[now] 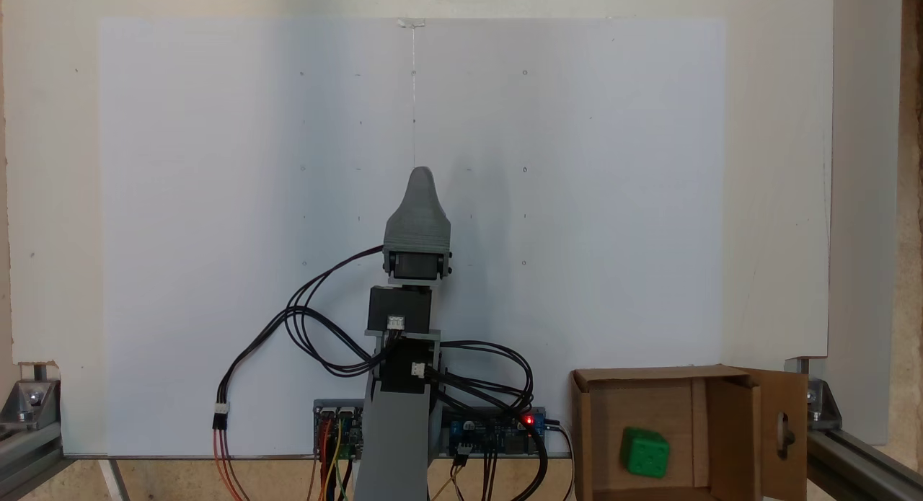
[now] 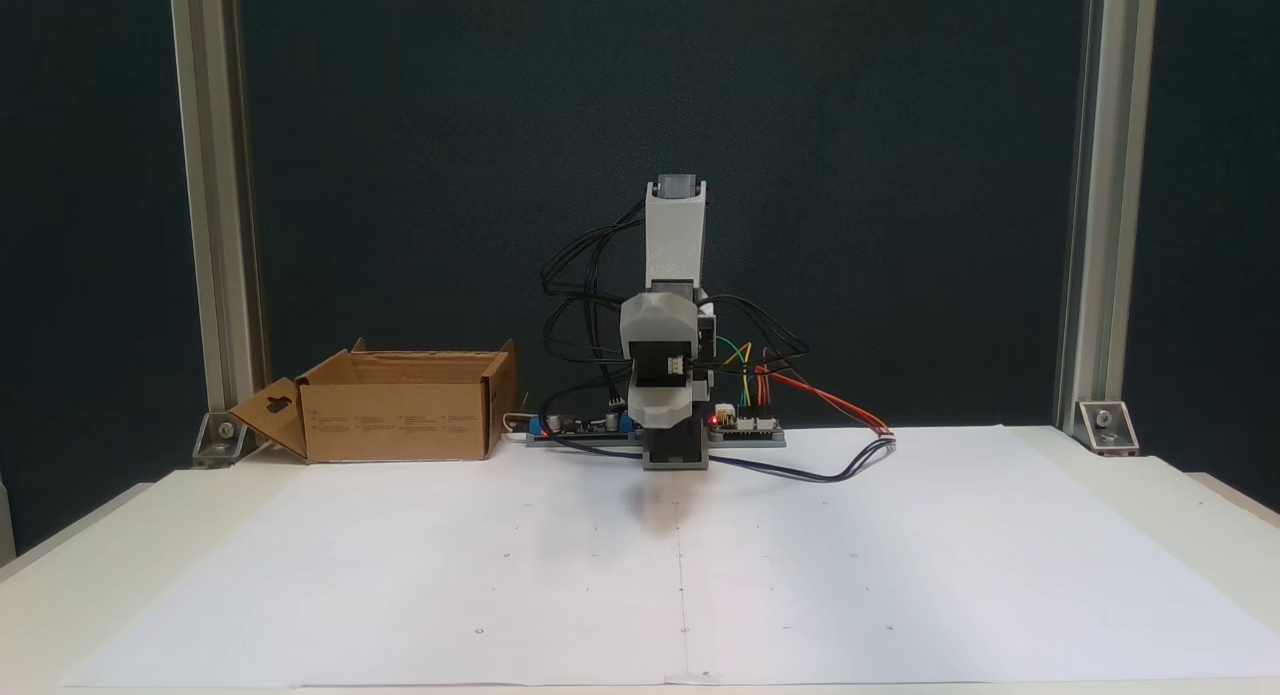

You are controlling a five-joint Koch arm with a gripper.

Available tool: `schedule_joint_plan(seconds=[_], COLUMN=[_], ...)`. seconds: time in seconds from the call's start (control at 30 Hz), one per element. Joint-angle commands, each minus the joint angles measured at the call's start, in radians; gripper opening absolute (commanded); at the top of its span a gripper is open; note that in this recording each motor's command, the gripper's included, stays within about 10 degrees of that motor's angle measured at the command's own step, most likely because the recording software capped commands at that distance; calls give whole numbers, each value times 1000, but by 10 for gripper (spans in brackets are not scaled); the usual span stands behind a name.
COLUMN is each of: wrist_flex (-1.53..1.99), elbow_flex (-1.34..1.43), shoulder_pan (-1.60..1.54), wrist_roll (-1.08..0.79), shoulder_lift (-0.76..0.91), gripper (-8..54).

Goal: Grasp a green dice and put it in the bin.

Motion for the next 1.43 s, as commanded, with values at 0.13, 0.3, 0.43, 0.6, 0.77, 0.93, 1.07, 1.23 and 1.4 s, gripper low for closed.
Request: schedule_joint_plan(seconds=[0.13,0.3,0.43,0.6,0.77,0.93,1.07,1.23,1.4], wrist_flex=[-75,-77,-75,-74,-75,-74,-75,-77,-78], elbow_flex=[55,55,55,55,55,55,55,55,57], shoulder_pan=[5,-5,-12,-14,-14,-17,-32,-32,-32], wrist_roll=[23,28,28,26,28,28,28,28,28], shoulder_lift=[106,106,106,106,106,106,106,106,106], gripper=[447,448,448,448,448,448,448,448,448])
